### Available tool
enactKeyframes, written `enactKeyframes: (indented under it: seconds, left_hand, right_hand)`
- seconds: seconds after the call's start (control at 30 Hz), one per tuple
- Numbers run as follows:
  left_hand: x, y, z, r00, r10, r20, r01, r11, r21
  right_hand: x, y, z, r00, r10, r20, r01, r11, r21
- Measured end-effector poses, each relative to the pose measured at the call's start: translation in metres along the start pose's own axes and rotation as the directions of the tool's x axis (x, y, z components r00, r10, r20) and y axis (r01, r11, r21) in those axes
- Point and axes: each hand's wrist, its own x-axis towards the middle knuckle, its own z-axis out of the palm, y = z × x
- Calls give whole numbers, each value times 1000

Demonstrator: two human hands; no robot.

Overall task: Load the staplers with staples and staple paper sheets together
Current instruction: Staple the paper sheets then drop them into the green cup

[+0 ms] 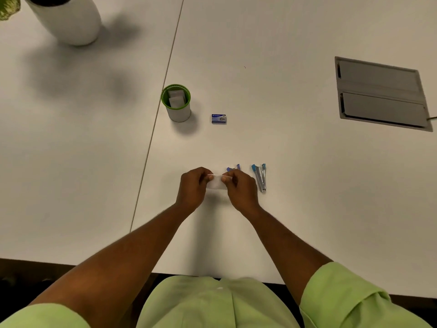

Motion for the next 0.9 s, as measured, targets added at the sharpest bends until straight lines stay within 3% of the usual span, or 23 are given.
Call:
enactKeyframes:
  seconds: [0.1,0.2,0.33,0.47,0.67,0.9]
  left_hand:
    - [5,-1,-2,986,-160,39,164,980,-110]
    - [8,0,-7,943,-310,117,331,886,-324]
    - [12,-2,-14,888,-391,244,460,787,-411]
    - [14,-6,-16,879,-398,263,475,778,-410]
    - [14,-9,-15,886,-389,254,461,800,-384]
    - [16,-5,-16,910,-331,249,399,861,-315]
  right_hand:
    - [4,-4,6,994,112,14,-113,978,175]
    - [4,-8,9,984,179,18,-177,948,266]
    - [4,-8,9,974,219,60,-226,902,368]
    - [0,-10,7,962,227,152,-272,840,469]
    - [2,-7,7,962,211,170,-267,844,464]
    - [8,-6,11,985,123,123,-148,966,214]
